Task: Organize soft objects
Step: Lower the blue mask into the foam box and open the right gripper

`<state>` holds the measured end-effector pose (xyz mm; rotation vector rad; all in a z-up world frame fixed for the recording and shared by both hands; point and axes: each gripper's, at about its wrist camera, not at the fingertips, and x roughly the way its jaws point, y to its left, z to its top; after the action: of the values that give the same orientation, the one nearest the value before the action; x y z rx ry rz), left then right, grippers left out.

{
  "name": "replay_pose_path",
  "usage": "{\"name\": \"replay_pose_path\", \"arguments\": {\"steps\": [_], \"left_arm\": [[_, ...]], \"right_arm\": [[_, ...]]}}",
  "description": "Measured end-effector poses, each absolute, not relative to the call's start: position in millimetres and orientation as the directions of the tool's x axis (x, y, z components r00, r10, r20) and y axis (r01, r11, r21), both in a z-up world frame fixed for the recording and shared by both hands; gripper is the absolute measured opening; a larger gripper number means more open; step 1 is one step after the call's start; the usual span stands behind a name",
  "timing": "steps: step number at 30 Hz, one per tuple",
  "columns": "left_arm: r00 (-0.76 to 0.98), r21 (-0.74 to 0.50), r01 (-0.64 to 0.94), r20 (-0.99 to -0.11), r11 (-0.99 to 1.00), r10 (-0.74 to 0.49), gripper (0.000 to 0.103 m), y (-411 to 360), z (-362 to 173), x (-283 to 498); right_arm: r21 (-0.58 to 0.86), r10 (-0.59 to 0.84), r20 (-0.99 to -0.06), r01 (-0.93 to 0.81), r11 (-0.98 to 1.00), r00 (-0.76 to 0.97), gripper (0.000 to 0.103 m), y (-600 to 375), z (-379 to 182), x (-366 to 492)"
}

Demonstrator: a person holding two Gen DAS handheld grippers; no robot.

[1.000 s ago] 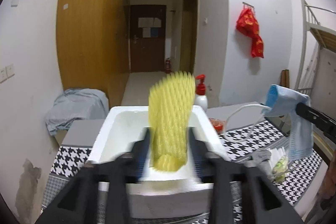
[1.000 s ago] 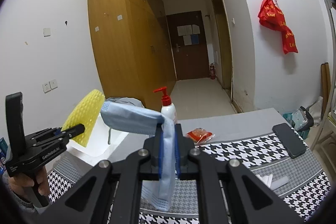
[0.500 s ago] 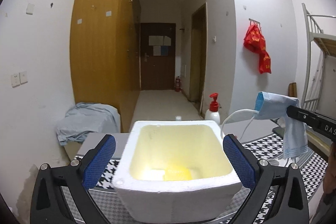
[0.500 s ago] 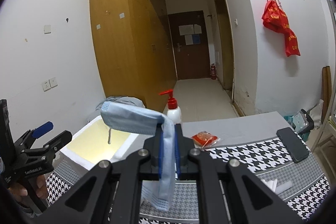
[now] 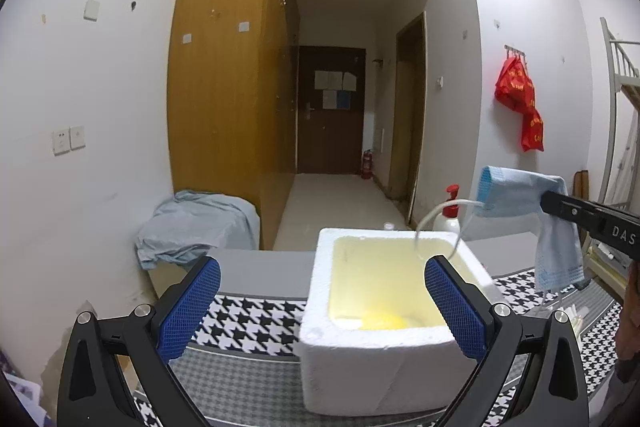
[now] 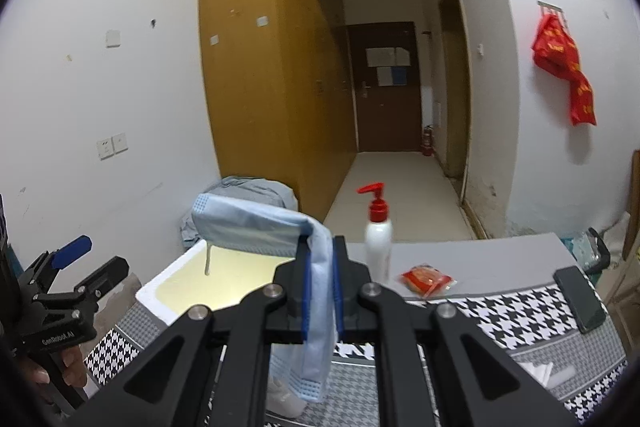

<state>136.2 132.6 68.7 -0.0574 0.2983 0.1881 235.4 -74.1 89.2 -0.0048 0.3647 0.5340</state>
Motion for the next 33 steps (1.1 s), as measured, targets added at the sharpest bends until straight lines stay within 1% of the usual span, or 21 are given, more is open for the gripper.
{"name": "replay_pose_path", "arguments": {"steps": [9,21,22,23,24,25,26,28,33], "left_arm": [[0.937,-0.047,-0.209,-0.297,0.977,0.186,0.102,144,64,135],[0.939,-0.059,-0.217,-0.286,0.974,0.192,0.102,154,60,129],[0.938,-0.055,-0.218,-0.286,0.974,0.194,0.102,154,60,129],[0.938,-0.049,-0.22,-0.286,0.974,0.197,0.102,154,60,128],[0.938,-0.046,-0.22,-0.286,0.974,0.198,0.102,153,59,128],[0.938,-0.046,-0.219,-0.286,0.975,0.197,0.102,154,59,128],[0.938,-0.046,-0.217,-0.287,0.975,0.195,0.102,154,58,128],[0.938,-0.053,-0.218,-0.286,0.974,0.195,0.102,155,58,128],[0.938,-0.051,-0.213,-0.291,0.976,0.189,0.102,153,57,128]], "right_arm": [[0.08,0.532,-0.381,-0.547,0.834,0.756,0.012,-41,86,246],[0.053,0.523,-0.424,-0.557,0.829,0.739,0.013,-4,77,259],[0.05,0.523,-0.43,-0.558,0.828,0.736,0.016,-2,75,260],[0.046,0.521,-0.436,-0.56,0.827,0.734,0.026,0,74,260],[0.037,0.514,-0.447,-0.559,0.828,0.732,0.034,3,72,262],[0.033,0.508,-0.451,-0.555,0.831,0.734,0.053,4,71,262],[0.034,0.506,-0.451,-0.553,0.833,0.735,0.067,5,70,262],[0.035,0.508,-0.45,-0.554,0.832,0.735,0.074,4,70,260],[0.041,0.517,-0.447,-0.56,0.827,0.73,0.079,-1,72,254]]}}
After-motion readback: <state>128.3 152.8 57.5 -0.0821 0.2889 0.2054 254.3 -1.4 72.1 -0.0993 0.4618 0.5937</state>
